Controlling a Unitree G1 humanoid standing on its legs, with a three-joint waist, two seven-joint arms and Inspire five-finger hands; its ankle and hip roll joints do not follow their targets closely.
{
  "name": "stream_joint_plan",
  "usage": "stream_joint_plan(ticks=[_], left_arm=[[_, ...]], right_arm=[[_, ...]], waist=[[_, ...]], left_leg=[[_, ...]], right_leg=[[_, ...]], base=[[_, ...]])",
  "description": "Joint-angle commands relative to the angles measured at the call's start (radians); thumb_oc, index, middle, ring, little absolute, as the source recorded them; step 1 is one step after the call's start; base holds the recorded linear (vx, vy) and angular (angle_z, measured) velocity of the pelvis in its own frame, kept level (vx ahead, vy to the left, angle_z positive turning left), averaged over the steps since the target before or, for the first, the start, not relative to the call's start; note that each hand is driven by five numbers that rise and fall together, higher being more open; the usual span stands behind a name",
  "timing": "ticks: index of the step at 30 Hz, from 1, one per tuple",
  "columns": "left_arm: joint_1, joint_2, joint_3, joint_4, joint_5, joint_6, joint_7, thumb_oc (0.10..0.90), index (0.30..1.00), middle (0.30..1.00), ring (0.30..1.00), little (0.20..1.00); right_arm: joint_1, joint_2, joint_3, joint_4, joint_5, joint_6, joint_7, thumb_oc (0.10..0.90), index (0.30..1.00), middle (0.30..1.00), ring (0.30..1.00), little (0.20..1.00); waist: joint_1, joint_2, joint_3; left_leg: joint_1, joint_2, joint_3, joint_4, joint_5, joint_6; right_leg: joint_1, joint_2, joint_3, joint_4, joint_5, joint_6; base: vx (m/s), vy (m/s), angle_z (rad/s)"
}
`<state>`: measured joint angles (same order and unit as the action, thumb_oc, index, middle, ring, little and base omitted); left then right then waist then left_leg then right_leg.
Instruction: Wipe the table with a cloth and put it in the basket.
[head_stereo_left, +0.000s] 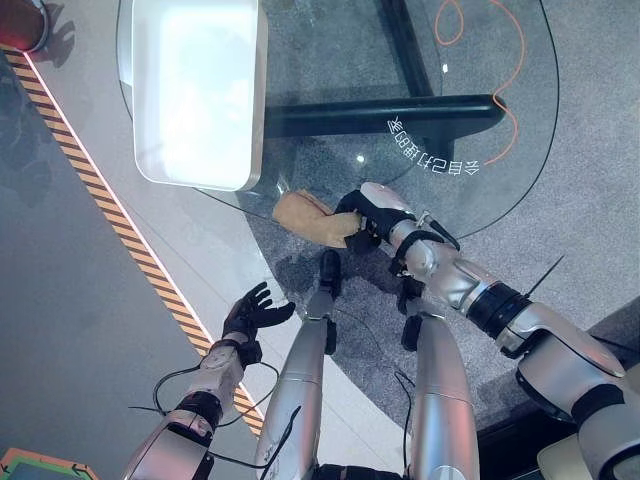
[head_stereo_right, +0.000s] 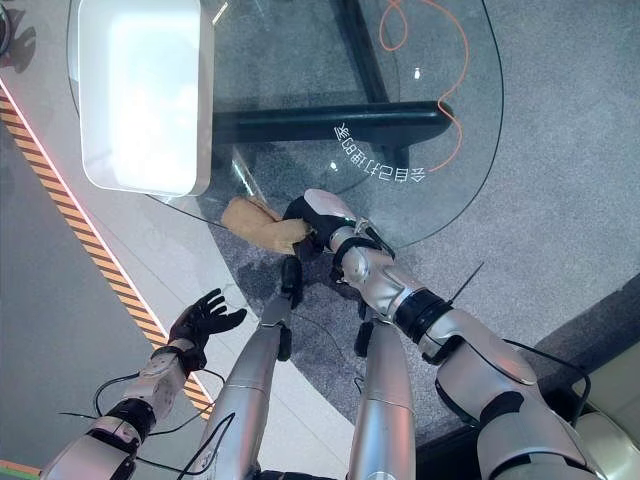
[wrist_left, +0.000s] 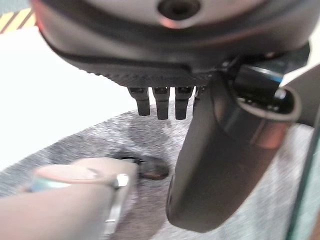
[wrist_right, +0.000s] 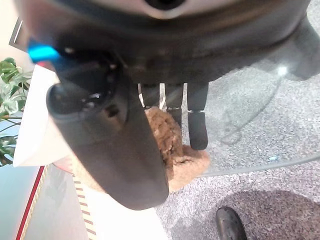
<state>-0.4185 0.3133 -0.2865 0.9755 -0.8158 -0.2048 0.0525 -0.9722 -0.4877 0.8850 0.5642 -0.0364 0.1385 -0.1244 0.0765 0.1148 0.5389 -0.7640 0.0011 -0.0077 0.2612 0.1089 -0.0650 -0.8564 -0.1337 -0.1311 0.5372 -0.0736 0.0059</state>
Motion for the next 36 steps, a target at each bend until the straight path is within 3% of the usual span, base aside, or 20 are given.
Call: stream_joint_plan(ticks=[1, 13, 23, 26, 30, 34, 36], left_arm=[[-0.005, 0.004, 0.079, -0.014, -0.106, -0.118, 0.108, 0.8, 0.9, 0.9, 0.9, 0.9], [-0.072, 0.098, 0.248, -0.122, -0.199, -0.284, 0.304, 0.8, 0.9, 0.9, 0.9, 0.9], [-0.159, 0.18, 0.328, -0.175, -0.13, -0.438, 0.521, 0.8, 0.9, 0.9, 0.9, 0.9], [-0.171, 0.194, 0.349, -0.26, -0.061, -0.503, 0.633, 0.8, 0.9, 0.9, 0.9, 0.9], [-0.185, 0.192, 0.364, -0.37, 0.084, -0.54, 0.777, 0.8, 0.9, 0.9, 0.9, 0.9], [-0.19, 0.178, 0.361, -0.501, 0.305, -0.544, 0.883, 0.8, 0.9, 0.9, 0.9, 0.9], [-0.191, 0.162, 0.356, -0.58, 0.364, -0.537, 0.878, 0.8, 0.9, 0.9, 0.9, 0.9]], right_arm=[[-0.024, 0.049, -0.045, -0.055, 0.021, -0.07, -0.061, 0.1, 0.3, 0.3, 0.3, 0.2], [-0.049, 0.055, -0.094, -0.02, 0.078, -0.064, -0.133, 0.1, 0.3, 0.3, 0.3, 0.2], [-0.039, 0.064, -0.133, -0.029, 0.148, -0.08, -0.238, 0.1, 0.3, 0.3, 0.3, 0.2], [-0.007, 0.07, -0.172, -0.047, 0.175, -0.106, -0.287, 0.1, 0.3, 0.3, 0.3, 0.2], [0.027, 0.081, -0.221, -0.087, 0.187, -0.12, -0.335, 0.1, 0.3, 0.3, 0.3, 0.2], [0.072, 0.085, -0.272, -0.149, 0.186, -0.132, -0.374, 0.1, 0.3, 0.3, 0.3, 0.2], [0.095, 0.082, -0.298, -0.187, 0.19, -0.139, -0.39, 0.1, 0.3, 0.3, 0.3, 0.2]], waist=[[0.015, 0.011, -0.019], [0.03, 0.016, -0.019], [0.031, 0.001, -0.019], [0.034, -0.008, -0.019], [0.037, -0.016, -0.019], [0.037, -0.024, -0.019], [0.037, -0.029, -0.019]], left_leg=[[0.004, -0.049, 0.07, 0.06, -0.074, 0.028], [0.012, -0.05, 0.055, 0.074, -0.08, 0.028], [0.018, -0.047, 0.042, 0.072, -0.083, 0.024], [0.024, -0.05, 0.034, 0.072, -0.088, 0.025], [0.029, -0.054, 0.026, 0.07, -0.092, 0.026], [0.029, -0.055, 0.02, 0.073, -0.098, 0.028], [0.029, -0.056, 0.018, 0.074, -0.1, 0.03]], right_leg=[[0.02, 0.038, -0.069, -0.071, -0.006, 0.002], [0.027, 0.034, -0.067, -0.045, -0.022, -0.006], [0.043, 0.038, -0.066, -0.039, -0.032, -0.01], [0.055, 0.039, -0.066, -0.04, -0.036, -0.007], [0.066, 0.04, -0.069, -0.045, -0.038, -0.006], [0.071, 0.041, -0.069, -0.044, -0.041, -0.004], [0.074, 0.042, -0.069, -0.044, -0.041, -0.002]], base=[[0.0, 0.0, 0.0], [0.0, -0.003, 0.0], [0.0, -0.007, 0.0], [0.0, -0.037, 0.01], [0.0, -0.015, 0.01], [0.0, -0.017, 0.0], [0.0, -0.034, 0.01]])
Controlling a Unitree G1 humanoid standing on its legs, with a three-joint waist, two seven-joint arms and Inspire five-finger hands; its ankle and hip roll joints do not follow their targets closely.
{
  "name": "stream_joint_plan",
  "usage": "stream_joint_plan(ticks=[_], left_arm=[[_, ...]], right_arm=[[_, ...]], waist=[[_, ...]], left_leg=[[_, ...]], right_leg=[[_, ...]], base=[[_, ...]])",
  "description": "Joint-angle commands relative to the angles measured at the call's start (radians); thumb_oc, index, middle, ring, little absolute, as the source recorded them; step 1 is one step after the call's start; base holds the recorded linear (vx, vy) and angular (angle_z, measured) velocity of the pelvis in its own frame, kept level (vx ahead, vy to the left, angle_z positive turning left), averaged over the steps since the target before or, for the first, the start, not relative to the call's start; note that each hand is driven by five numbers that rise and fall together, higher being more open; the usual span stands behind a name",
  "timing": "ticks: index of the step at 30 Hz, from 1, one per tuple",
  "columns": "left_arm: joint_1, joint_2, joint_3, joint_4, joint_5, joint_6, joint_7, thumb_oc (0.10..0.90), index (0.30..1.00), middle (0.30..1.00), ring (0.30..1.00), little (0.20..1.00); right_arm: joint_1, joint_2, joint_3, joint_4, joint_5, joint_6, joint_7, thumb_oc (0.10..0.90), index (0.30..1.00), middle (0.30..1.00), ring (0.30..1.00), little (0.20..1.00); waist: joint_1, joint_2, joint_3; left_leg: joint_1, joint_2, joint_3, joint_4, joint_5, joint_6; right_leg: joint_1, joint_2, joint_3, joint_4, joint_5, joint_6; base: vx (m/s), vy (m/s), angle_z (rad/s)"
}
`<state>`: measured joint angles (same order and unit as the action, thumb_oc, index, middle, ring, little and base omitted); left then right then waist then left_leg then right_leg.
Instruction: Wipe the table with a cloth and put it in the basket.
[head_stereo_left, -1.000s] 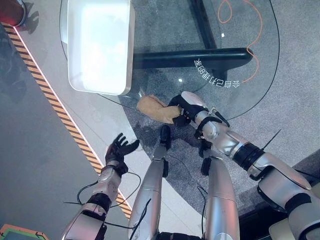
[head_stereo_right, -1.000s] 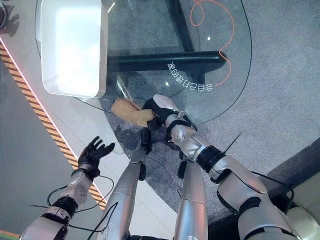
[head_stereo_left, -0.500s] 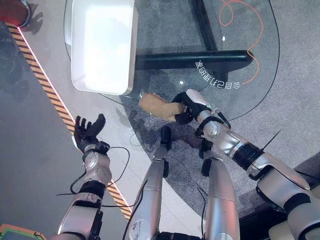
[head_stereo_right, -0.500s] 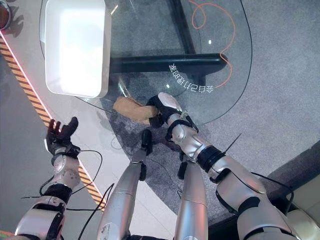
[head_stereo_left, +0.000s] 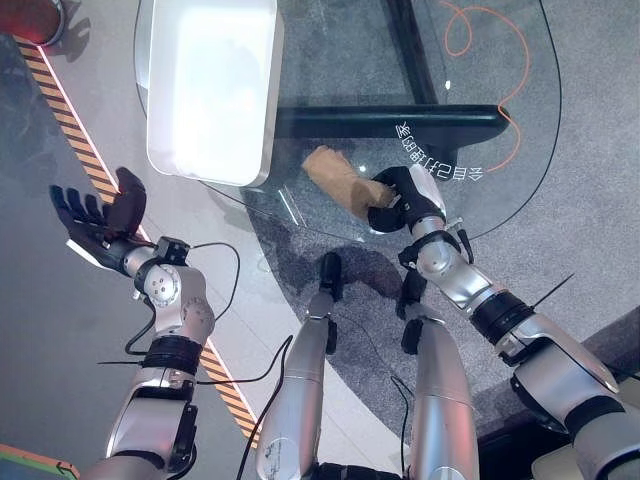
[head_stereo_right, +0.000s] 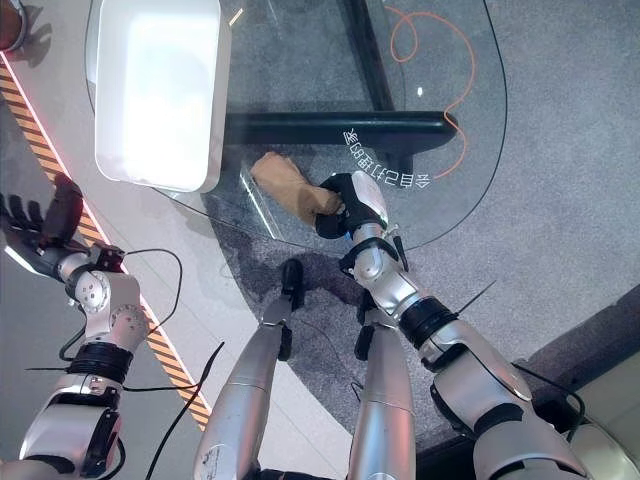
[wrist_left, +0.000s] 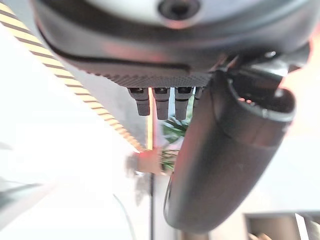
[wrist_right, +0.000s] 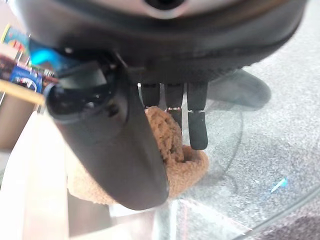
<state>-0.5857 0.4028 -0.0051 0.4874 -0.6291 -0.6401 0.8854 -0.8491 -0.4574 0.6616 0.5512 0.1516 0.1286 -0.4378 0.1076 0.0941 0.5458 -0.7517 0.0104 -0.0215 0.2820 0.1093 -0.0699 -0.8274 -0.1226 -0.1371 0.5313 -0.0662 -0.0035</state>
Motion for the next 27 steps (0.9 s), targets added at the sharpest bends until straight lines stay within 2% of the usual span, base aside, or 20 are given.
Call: stream_joint_plan(ticks=[1, 5, 8, 9, 11, 14, 21, 27], left_arm=[[-0.029, 0.068, 0.067, -0.144, 0.203, -0.091, 0.021, 0.8, 0.9, 0.9, 0.9, 0.9], [-0.042, 0.056, 0.042, -0.262, 0.179, -0.046, -0.08, 0.8, 0.9, 0.9, 0.9, 0.9], [-0.047, 0.041, 0.027, -0.323, 0.108, -0.022, -0.194, 0.8, 0.9, 0.9, 0.9, 0.9], [-0.046, 0.03, 0.011, -0.352, 0.062, -0.009, -0.274, 0.8, 0.9, 0.9, 0.9, 0.9], [-0.051, 0.016, -0.004, -0.385, 0.033, 0.011, -0.334, 0.8, 0.9, 0.9, 0.9, 0.9], [-0.061, -0.003, -0.017, -0.411, 0.006, 0.027, -0.37, 0.8, 0.9, 0.9, 0.9, 0.9], [-0.096, -0.056, -0.06, -0.444, -0.15, 0.086, -0.547, 0.8, 0.9, 0.9, 0.9, 0.9], [-0.107, -0.085, -0.084, -0.466, -0.2, 0.096, -0.598, 0.8, 0.9, 0.9, 0.9, 0.9]], right_arm=[[-0.011, 0.055, -0.092, -0.194, -0.001, -0.143, -0.09, 0.1, 0.3, 0.3, 0.3, 0.2], [0.024, 0.059, -0.135, -0.243, -0.006, -0.181, -0.123, 0.1, 0.3, 0.3, 0.3, 0.2], [0.041, 0.058, -0.162, -0.284, -0.014, -0.202, -0.132, 0.1, 0.3, 0.3, 0.3, 0.2], [0.05, 0.06, -0.178, -0.309, -0.025, -0.215, -0.136, 0.1, 0.3, 0.3, 0.3, 0.2], [0.06, 0.059, -0.202, -0.34, -0.037, -0.236, -0.135, 0.1, 0.3, 0.3, 0.3, 0.2], [0.069, 0.061, -0.23, -0.38, -0.052, -0.245, -0.122, 0.1, 0.3, 0.3, 0.3, 0.2], [0.083, 0.064, -0.287, -0.505, -0.098, -0.28, -0.097, 0.1, 0.3, 0.3, 0.3, 0.2], [0.093, 0.073, -0.303, -0.571, -0.142, -0.308, -0.11, 0.1, 0.3, 0.3, 0.3, 0.2]], waist=[[0.003, -0.011, -0.026], [-0.006, -0.017, -0.026], [-0.015, -0.019, -0.026], [-0.022, -0.019, -0.026], [-0.03, -0.02, -0.026], [-0.041, -0.022, -0.026], [-0.077, -0.03, -0.026], [-0.093, -0.033, -0.026]], left_leg=[[0.015, -0.066, 0.031, 0.054, -0.102, 0.036], [0.017, -0.066, 0.032, 0.052, -0.104, 0.04], [0.019, -0.067, 0.036, 0.046, -0.103, 0.042], [0.02, -0.067, 0.039, 0.045, -0.103, 0.044], [0.022, -0.07, 0.042, 0.044, -0.103, 0.046], [0.025, -0.071, 0.044, 0.042, -0.103, 0.048], [0.03, -0.069, 0.057, 0.037, -0.099, 0.051], [0.034, -0.068, 0.065, 0.034, -0.1, 0.053]], right_leg=[[0.045, 0.034, -0.062, -0.036, -0.049, 0.008], [0.046, 0.038, -0.058, -0.035, -0.048, 0.014], [0.046, 0.042, -0.053, -0.04, -0.044, 0.018], [0.046, 0.044, -0.05, -0.042, -0.041, 0.02], [0.047, 0.047, -0.045, -0.046, -0.036, 0.024], [0.048, 0.051, -0.039, -0.05, -0.033, 0.027], [0.051, 0.06, -0.022, -0.064, -0.019, 0.036], [0.054, 0.066, -0.013, -0.074, -0.012, 0.04]], base=[[0.0, -0.035, 0.01], [0.0, 0.0, 0.0], [0.0, 0.0, 0.0], [0.0, 0.0, 0.0], [-0.01, 0.017, -0.01], [0.0, 0.011, -0.01], [0.0, 0.033, -0.04], [0.0, 0.011, -0.03]])
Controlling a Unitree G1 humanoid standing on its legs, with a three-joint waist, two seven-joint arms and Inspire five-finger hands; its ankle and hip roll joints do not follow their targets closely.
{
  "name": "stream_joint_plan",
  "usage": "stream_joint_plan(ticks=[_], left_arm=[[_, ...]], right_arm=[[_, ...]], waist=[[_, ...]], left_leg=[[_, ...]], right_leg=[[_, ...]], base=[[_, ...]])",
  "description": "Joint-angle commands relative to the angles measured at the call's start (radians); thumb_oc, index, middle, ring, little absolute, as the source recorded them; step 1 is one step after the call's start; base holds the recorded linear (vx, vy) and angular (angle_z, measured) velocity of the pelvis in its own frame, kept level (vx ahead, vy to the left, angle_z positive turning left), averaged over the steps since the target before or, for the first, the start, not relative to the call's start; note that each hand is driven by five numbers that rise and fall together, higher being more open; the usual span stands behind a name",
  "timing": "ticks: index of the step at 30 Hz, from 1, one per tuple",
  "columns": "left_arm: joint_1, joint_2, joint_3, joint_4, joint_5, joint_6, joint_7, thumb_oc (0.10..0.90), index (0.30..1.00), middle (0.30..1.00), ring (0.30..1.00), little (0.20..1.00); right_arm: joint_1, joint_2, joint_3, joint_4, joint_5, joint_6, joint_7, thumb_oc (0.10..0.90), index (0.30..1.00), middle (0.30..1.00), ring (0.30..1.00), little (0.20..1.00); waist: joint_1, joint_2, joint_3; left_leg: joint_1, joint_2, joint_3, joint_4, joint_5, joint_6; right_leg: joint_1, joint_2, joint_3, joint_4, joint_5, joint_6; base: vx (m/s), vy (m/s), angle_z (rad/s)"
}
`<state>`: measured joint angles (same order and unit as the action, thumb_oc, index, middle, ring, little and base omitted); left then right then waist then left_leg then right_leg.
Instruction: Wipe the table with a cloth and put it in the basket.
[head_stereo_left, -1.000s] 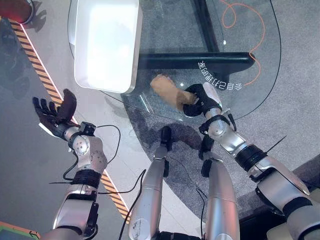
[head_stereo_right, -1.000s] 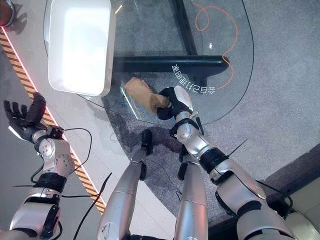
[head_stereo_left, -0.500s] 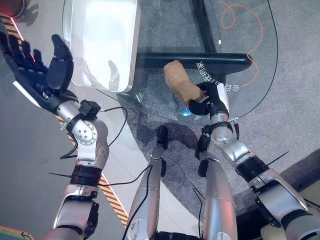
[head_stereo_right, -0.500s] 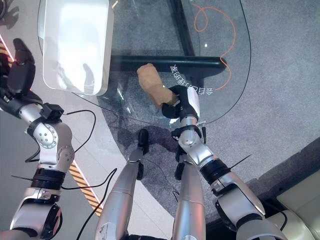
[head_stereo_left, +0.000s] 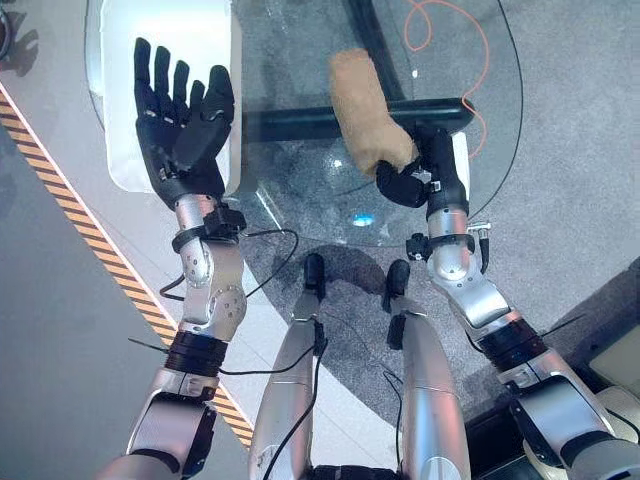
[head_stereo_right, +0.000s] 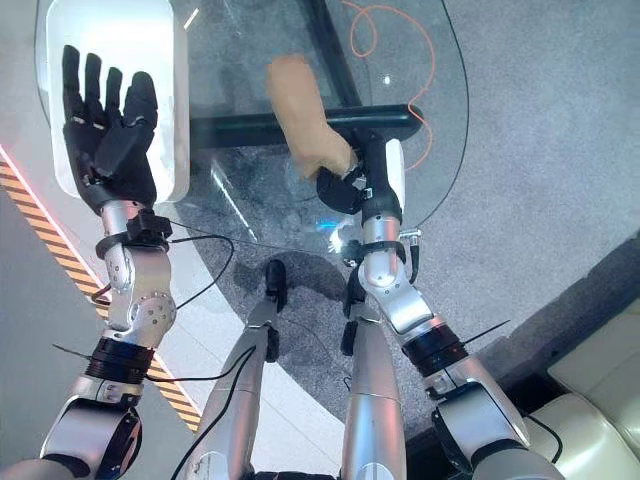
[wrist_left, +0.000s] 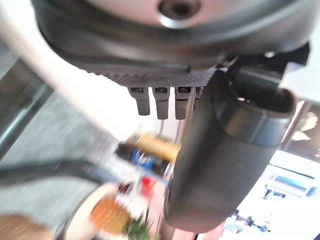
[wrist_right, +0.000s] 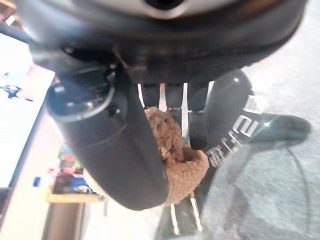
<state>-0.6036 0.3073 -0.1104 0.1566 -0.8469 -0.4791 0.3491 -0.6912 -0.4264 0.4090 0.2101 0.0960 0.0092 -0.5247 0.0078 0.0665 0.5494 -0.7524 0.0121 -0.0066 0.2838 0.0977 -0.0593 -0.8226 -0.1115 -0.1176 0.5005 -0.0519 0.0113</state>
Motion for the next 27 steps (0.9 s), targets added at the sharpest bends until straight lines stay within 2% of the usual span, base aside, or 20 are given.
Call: stream_joint_plan(ticks=[1, 6, 14, 19, 27], left_arm=[[-0.089, 0.005, 0.017, -0.14, 0.003, -0.061, -0.07, 0.8, 0.9, 0.9, 0.9, 0.9], [-0.096, -0.011, 0.005, -0.158, -0.063, -0.034, -0.129, 0.8, 0.9, 0.9, 0.9, 0.9], [-0.123, -0.025, -0.024, -0.197, -0.245, 0.07, -0.253, 0.8, 0.9, 0.9, 0.9, 0.9], [-0.146, -0.036, -0.043, -0.2, -0.298, 0.118, -0.281, 0.8, 0.9, 0.9, 0.9, 0.9], [-0.161, -0.048, -0.062, -0.203, -0.329, 0.159, -0.297, 0.8, 0.9, 0.9, 0.9, 0.9]], right_arm=[[-0.065, 0.045, -0.052, -0.242, -0.092, -0.191, -0.027, 0.1, 0.3, 0.3, 0.3, 0.2], [-0.074, 0.05, -0.054, -0.27, -0.102, -0.2, -0.024, 0.1, 0.3, 0.3, 0.3, 0.2], [-0.093, 0.049, -0.042, -0.313, -0.1, -0.217, -0.003, 0.1, 0.3, 0.3, 0.3, 0.2], [-0.117, 0.055, -0.026, -0.326, -0.1, -0.222, 0.005, 0.1, 0.3, 0.3, 0.3, 0.2], [-0.14, 0.056, -0.007, -0.347, -0.091, -0.216, 0.018, 0.1, 0.3, 0.3, 0.3, 0.2]], waist=[[0.004, -0.006, -0.029], [-0.002, -0.007, -0.029], [-0.011, -0.006, -0.029], [-0.015, -0.006, -0.029], [-0.017, -0.009, -0.029]], left_leg=[[0.036, -0.069, 0.052, 0.032, -0.089, 0.042], [0.038, -0.066, 0.059, 0.03, -0.09, 0.04], [0.05, -0.066, 0.066, 0.016, -0.086, 0.037], [0.056, -0.064, 0.071, 0.012, -0.085, 0.035], [0.06, -0.064, 0.074, 0.01, -0.084, 0.034]], right_leg=[[0.051, 0.056, -0.031, -0.044, -0.027, 0.025], [0.056, 0.055, -0.028, -0.051, -0.027, 0.026], [0.071, 0.055, -0.028, -0.068, -0.024, 0.026], [0.077, 0.055, -0.027, -0.072, -0.024, 0.025], [0.084, 0.055, -0.028, -0.079, -0.024, 0.025]], base=[[0.0, 0.0, 0.0], [0.0, 0.008, -0.03], [0.0, 0.006, -0.02], [0.0, 0.0, 0.0], [0.0, 0.0, 0.0]])
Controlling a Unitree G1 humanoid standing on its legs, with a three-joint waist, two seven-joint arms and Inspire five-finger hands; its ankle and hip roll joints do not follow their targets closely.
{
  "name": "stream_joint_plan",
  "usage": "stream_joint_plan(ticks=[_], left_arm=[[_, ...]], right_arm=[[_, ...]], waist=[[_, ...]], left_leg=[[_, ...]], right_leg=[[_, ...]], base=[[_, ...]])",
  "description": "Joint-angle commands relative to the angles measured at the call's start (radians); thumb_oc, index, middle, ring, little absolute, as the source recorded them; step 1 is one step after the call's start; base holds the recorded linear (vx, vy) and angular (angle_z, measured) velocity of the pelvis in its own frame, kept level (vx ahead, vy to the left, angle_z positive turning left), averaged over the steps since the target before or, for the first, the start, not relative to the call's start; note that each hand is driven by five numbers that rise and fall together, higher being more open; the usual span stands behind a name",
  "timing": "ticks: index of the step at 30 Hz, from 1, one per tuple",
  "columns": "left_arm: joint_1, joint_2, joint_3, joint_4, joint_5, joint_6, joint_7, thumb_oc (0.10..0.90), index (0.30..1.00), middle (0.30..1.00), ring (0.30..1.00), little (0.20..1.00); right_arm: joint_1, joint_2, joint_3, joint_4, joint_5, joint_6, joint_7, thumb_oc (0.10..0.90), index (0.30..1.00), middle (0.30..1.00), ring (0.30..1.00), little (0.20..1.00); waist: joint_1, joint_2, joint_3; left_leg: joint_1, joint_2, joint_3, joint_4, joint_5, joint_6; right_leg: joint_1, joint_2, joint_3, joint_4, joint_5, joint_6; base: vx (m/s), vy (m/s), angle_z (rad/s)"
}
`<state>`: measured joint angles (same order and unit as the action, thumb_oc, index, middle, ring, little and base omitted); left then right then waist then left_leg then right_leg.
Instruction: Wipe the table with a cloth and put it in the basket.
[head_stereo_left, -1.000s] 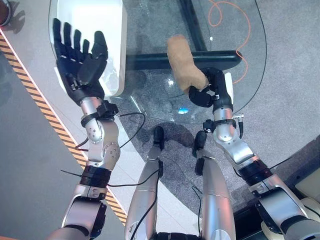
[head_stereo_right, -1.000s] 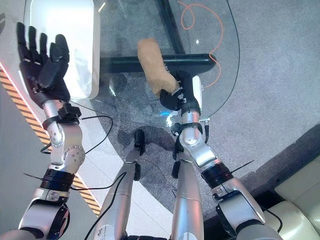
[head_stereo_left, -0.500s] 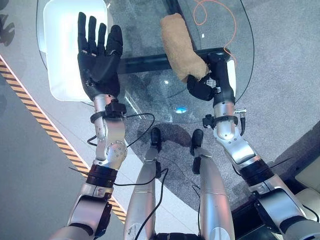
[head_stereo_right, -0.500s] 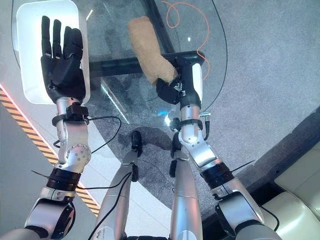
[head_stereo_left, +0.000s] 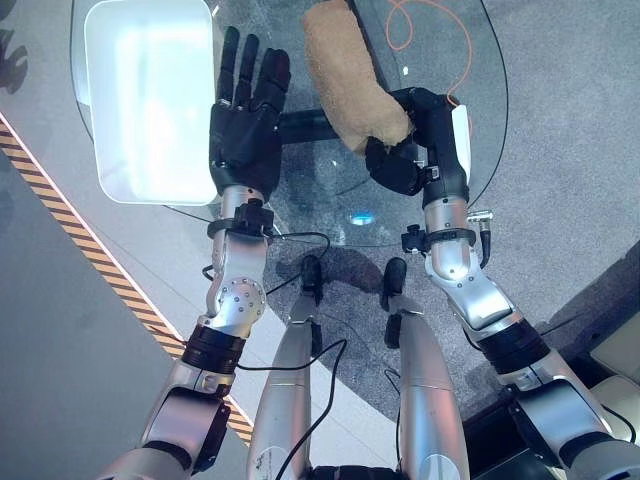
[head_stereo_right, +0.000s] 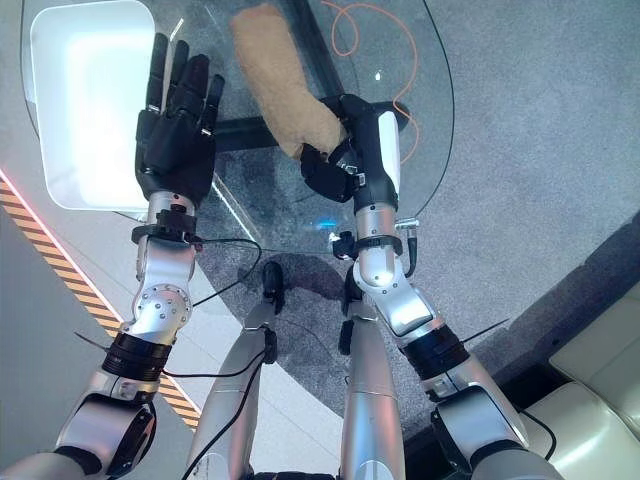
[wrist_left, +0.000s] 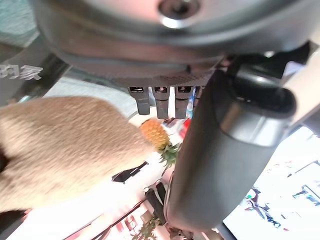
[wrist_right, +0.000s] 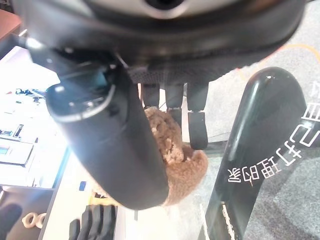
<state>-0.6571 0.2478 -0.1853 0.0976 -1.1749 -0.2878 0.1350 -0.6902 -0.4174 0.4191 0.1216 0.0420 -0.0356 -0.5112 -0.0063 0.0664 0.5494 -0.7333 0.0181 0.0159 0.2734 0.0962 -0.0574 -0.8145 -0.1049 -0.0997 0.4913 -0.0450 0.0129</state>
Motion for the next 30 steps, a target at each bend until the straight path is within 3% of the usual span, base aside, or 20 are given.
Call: stream_joint_plan(ticks=[1, 30], left_arm=[[-0.109, 0.011, 0.011, -0.146, -0.001, -0.027, -0.083, 0.8, 0.9, 0.9, 0.9, 0.9], [-0.125, 0.009, -0.023, -0.174, -0.057, 0.096, -0.189, 0.8, 0.9, 0.9, 0.9, 0.9]], right_arm=[[-0.144, 0.048, -0.015, -0.259, -0.038, -0.171, 0.007, 0.1, 0.3, 0.3, 0.3, 0.2], [-0.189, 0.033, 0.06, -0.259, -0.059, -0.128, 0.099, 0.1, 0.3, 0.3, 0.3, 0.2]], waist=[[-0.002, -0.009, -0.029], [0.006, -0.01, -0.029]], left_leg=[[0.042, -0.07, 0.053, 0.019, -0.082, 0.032], [0.046, -0.074, 0.053, 0.018, -0.083, 0.03]], right_leg=[[0.077, 0.049, -0.045, -0.071, -0.03, 0.023], [0.081, 0.045, -0.057, -0.075, -0.031, 0.022]], base=[[0.0, 0.0, 0.0], [0.0, 0.0, 0.0]])
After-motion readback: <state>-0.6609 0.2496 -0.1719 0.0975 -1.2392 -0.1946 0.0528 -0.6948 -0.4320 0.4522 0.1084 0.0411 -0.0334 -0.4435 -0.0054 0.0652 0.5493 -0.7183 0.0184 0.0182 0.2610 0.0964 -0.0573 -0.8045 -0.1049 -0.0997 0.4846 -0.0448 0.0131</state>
